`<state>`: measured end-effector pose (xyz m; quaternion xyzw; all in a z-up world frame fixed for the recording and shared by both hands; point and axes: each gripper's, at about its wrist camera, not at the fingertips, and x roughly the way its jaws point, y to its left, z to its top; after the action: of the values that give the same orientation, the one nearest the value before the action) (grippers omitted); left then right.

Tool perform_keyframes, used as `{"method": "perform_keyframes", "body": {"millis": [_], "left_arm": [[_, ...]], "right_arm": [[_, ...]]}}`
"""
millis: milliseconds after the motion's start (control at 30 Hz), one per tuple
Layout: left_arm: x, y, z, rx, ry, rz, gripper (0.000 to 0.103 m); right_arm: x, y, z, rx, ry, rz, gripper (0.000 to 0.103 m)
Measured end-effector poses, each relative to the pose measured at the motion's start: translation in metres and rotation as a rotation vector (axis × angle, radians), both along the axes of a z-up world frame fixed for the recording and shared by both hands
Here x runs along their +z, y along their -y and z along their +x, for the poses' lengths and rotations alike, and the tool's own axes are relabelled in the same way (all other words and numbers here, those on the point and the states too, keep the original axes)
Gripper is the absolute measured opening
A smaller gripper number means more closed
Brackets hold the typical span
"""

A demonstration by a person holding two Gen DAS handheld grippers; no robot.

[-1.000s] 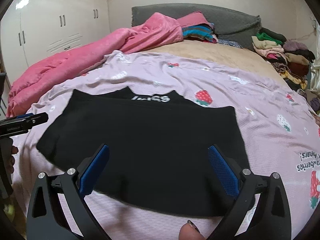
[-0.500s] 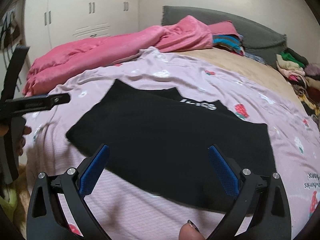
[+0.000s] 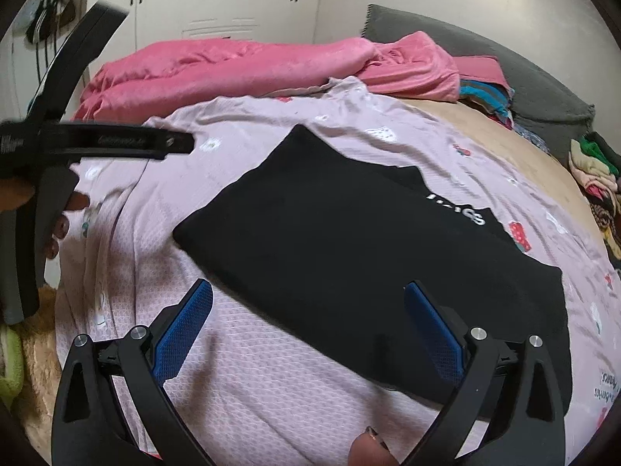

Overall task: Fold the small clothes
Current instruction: 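Move both open tools to the side edge of the black shirt, then close the right tool on the shirt's side edge while the left tool grasps beside it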

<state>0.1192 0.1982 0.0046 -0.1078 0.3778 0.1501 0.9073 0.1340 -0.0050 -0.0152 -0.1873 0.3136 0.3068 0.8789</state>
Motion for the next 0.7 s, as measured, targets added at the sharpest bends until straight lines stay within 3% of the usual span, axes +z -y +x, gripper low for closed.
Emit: {"method": "perform_keyframes", "body": {"millis": [233, 700], "left_arm": [[-0.007, -0.001, 0.015, -0.010, -0.029, 0.000, 0.093], [-0.014, 0.009, 0.062, -0.061, -0.082, 0.024, 0.093]], "right_arm": [[-0.026, -0.019, 0.001, 0.009, 0.026, -0.122, 0.099], [-0.049, -0.049, 0.027, 0.020, 0.066, -0.194, 0.099]]}}
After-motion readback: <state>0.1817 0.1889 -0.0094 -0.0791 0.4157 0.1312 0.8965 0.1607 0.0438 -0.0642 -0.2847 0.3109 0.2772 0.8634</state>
